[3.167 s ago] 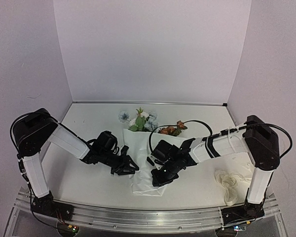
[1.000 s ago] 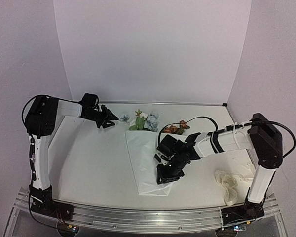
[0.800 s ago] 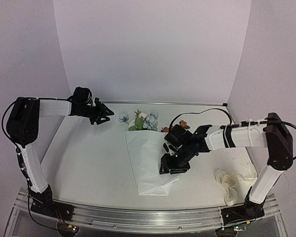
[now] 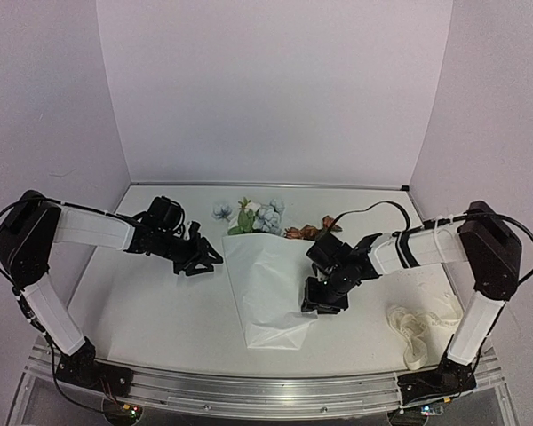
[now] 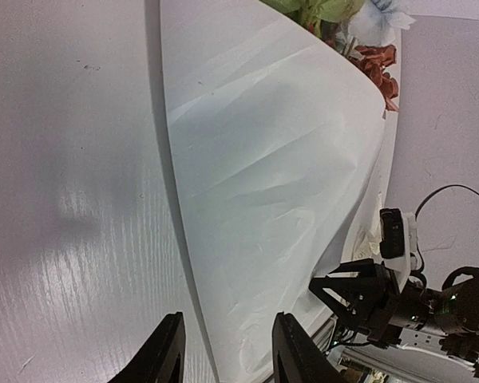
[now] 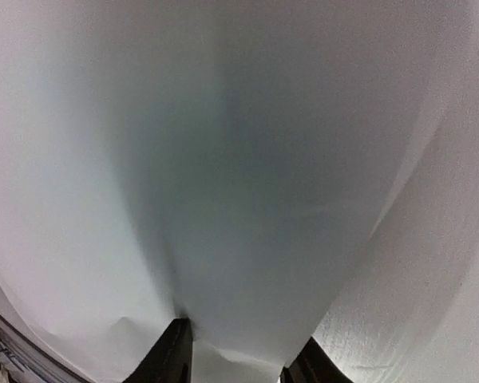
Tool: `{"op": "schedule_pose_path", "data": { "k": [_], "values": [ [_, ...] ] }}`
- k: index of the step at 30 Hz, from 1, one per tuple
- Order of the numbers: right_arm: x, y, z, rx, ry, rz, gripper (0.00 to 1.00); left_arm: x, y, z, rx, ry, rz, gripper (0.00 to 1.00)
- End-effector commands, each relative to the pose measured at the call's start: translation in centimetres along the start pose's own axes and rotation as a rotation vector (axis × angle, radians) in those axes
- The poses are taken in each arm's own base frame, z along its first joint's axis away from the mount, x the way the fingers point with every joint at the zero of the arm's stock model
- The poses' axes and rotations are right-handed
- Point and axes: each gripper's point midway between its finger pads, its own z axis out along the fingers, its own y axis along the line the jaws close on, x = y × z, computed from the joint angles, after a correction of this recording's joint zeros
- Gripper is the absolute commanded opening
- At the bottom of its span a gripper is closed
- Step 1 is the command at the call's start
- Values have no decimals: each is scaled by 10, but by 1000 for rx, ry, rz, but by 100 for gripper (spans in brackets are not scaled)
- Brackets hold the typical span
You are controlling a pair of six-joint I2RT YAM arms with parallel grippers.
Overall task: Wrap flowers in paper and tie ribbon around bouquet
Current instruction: Press the fold line on the 2/3-folded wrapping paper, then move the folded bouquet to the center of the board.
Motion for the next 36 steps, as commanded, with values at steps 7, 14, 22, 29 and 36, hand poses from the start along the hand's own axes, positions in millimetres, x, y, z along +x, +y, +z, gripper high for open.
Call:
{"op": "schedule_pose_path", "data": {
  "k": [7,14,22,29,36],
  "values": [
    [-63,13,14,-32,-138,112,24,-51,-20,14,35,-50,39,39],
    [-103,15,18,-50,-171,167,23,-88,-11,6,7,-93,25,39],
    [-125,38,-1,-99,-188,141,40,-100,-20,0,18,-96,50,39],
    [-114,29,-52,-92,-247,100,66,-93,-30,-12,38,-96,73,40],
    [-83,-18,-92,45,-294,56,81,-79,-44,-18,71,-89,98,41]
  ]
}}
